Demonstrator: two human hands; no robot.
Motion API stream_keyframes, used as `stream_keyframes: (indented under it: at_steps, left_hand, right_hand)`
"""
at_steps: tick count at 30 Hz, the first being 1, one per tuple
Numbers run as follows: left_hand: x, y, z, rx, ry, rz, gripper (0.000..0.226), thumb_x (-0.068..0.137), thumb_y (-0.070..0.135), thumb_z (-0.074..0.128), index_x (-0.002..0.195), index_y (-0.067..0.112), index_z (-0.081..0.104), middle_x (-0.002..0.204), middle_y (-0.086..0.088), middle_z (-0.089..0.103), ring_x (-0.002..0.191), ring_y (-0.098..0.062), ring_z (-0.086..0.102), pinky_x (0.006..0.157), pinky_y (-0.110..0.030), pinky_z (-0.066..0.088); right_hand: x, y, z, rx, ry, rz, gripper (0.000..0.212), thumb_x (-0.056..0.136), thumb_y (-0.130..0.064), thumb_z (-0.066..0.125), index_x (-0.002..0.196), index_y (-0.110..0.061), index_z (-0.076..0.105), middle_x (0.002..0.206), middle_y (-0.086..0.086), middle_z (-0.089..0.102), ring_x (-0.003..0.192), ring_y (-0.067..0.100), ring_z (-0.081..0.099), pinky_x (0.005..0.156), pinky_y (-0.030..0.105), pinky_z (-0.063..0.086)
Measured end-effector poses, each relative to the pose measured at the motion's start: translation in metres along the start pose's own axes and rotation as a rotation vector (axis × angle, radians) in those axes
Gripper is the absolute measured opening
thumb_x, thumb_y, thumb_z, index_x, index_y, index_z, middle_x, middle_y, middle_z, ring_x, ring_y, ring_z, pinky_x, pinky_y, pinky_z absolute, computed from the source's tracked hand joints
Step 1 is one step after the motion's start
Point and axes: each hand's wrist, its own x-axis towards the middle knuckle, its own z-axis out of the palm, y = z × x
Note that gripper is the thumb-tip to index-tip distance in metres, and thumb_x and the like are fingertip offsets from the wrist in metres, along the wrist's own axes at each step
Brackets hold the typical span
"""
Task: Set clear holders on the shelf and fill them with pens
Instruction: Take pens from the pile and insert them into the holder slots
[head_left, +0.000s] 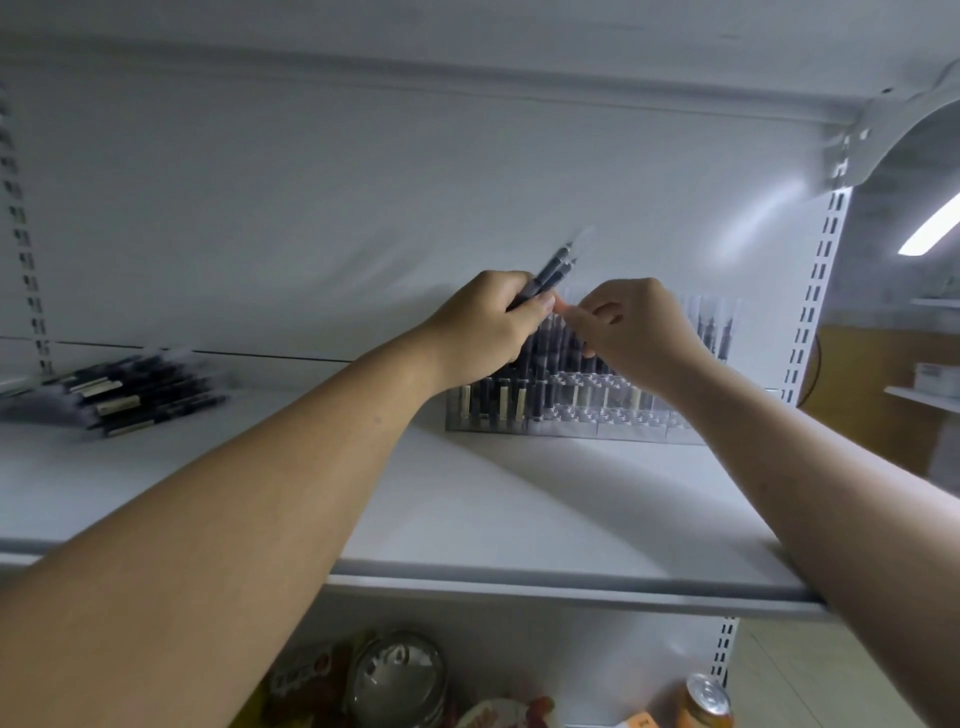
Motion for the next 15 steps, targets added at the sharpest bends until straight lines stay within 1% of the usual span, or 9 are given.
stream_keyframes:
  at_steps: [2,4,5,6,8,10,12,14,15]
  left_hand:
    - [0.0,0.0,0.0,-0.047,-0.013,-0.018,0.025,0.112,0.02,0.044,0.117,0.007,0.064,0.073,-0.006,0.041,0.049,-0.011,0.036,0.042,-0.021,0.031]
    - [-0.001,0.001,-0.001,-0.079,-0.027,-0.03,0.026,0.112,0.02,0.044,0.118,0.003,0.063,0.077,-0.009,0.04,0.051,-0.012,0.034,0.043,-0.025,0.03]
    - [-0.001,0.001,-0.001,-0.088,-0.033,-0.036,0.028,0.112,0.019,0.044,0.119,0.0,0.062,0.08,-0.011,0.041,0.051,-0.013,0.034,0.044,-0.027,0.029]
    - [-0.002,0.001,-0.001,-0.098,-0.037,-0.042,0.029,0.112,0.019,0.044,0.119,-0.002,0.062,0.081,-0.012,0.041,0.051,-0.013,0.034,0.044,-0.028,0.029]
    - [-0.003,0.003,0.0,-0.115,-0.04,-0.049,0.028,0.112,0.018,0.045,0.118,-0.001,0.063,0.082,-0.012,0.042,0.051,-0.012,0.035,0.044,-0.028,0.028]
    - [-0.003,0.005,0.001,-0.126,-0.048,-0.056,0.028,0.112,0.019,0.047,0.116,-0.002,0.063,0.082,-0.014,0.041,0.052,-0.014,0.033,0.043,-0.028,0.026]
    - [-0.004,0.005,0.001,-0.136,-0.055,-0.063,0.027,0.111,0.02,0.048,0.112,-0.001,0.064,0.081,-0.013,0.042,0.053,-0.016,0.032,0.043,-0.029,0.026]
    - [-0.004,0.005,0.001,-0.137,-0.065,-0.068,0.025,0.112,0.02,0.047,0.108,0.005,0.066,0.077,-0.013,0.043,0.052,-0.015,0.034,0.043,-0.027,0.027]
    - [-0.004,0.005,0.001,-0.133,-0.07,-0.067,0.025,0.112,0.02,0.046,0.109,0.006,0.066,0.075,-0.01,0.045,0.051,-0.014,0.036,0.043,-0.026,0.028]
  right_hand:
    - [0.001,0.001,-0.006,0.045,0.069,-0.001,0.02,0.099,-0.032,0.068,0.098,-0.015,0.077,0.079,-0.004,0.076,0.072,0.011,0.074,0.074,0.036,0.064]
    - [0.0,0.0,-0.011,0.103,0.12,-0.004,0.019,0.1,-0.028,0.066,0.101,-0.013,0.077,0.084,0.0,0.076,0.076,0.015,0.074,0.078,0.041,0.065]
    - [-0.001,-0.002,-0.014,0.147,0.129,-0.012,0.017,0.101,-0.025,0.065,0.101,-0.013,0.077,0.085,0.0,0.077,0.075,0.015,0.074,0.077,0.039,0.065]
    - [-0.002,-0.004,-0.016,0.209,0.122,-0.02,0.015,0.101,-0.023,0.064,0.1,-0.014,0.077,0.085,0.0,0.077,0.073,0.013,0.074,0.073,0.035,0.064]
    - [-0.005,-0.008,-0.019,0.37,0.057,-0.008,0.012,0.101,-0.018,0.065,0.098,-0.017,0.077,0.087,0.001,0.078,0.072,0.009,0.072,0.063,0.025,0.057]
    - [-0.006,-0.01,-0.019,0.549,-0.028,0.034,0.011,0.1,-0.015,0.067,0.101,-0.011,0.077,0.095,0.009,0.078,0.08,0.017,0.07,0.064,0.028,0.05]
    - [-0.006,-0.011,-0.02,0.683,-0.08,0.066,0.015,0.099,-0.015,0.068,0.107,-0.006,0.076,0.104,0.018,0.076,0.086,0.023,0.068,0.065,0.032,0.047]
    - [-0.007,-0.011,-0.02,0.727,-0.093,0.084,0.021,0.099,-0.018,0.07,0.109,-0.001,0.075,0.108,0.022,0.074,0.088,0.024,0.068,0.066,0.033,0.046]
    - [-0.006,-0.01,-0.02,0.742,-0.09,0.097,0.024,0.099,-0.019,0.07,0.109,0.001,0.074,0.109,0.023,0.074,0.089,0.024,0.069,0.067,0.034,0.047]
